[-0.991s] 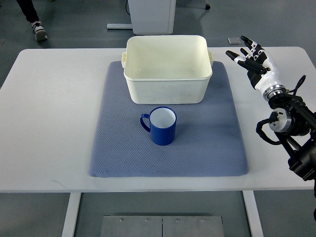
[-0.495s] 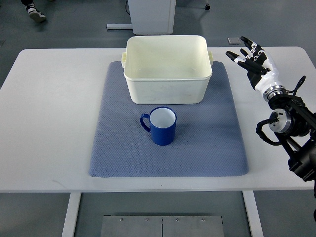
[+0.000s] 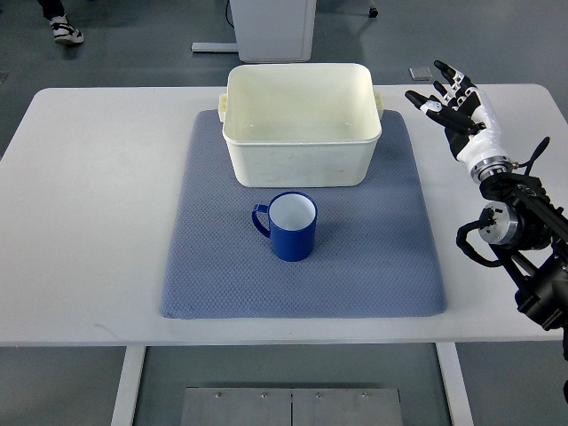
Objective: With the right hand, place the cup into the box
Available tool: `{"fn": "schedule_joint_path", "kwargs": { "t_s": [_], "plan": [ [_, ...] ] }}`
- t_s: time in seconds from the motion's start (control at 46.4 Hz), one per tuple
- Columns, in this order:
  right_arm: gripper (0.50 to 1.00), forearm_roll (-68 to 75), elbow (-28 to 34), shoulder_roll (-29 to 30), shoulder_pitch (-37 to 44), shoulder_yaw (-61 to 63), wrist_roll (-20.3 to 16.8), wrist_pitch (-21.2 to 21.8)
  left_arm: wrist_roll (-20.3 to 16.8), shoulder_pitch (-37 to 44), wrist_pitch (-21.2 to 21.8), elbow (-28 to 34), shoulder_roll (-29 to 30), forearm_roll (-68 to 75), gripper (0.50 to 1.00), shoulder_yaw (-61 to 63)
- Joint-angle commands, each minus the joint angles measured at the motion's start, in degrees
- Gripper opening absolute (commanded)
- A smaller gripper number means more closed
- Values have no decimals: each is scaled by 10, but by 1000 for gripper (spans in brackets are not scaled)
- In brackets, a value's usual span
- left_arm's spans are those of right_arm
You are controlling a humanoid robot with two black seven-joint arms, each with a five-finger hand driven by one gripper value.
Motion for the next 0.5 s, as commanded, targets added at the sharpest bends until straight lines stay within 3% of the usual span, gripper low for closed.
{"fn": "schedule_joint_path", "kwargs": {
  "t_s": [0.0, 0.474],
  "plan": [
    [1000, 0, 0, 0, -1, 0, -3, 0, 0, 0, 0, 0, 0, 0, 1000, 0],
    [1000, 4, -3, -7, 0, 5, -4, 1, 0, 1, 0, 0, 0, 0, 1000, -1]
  ]
}}
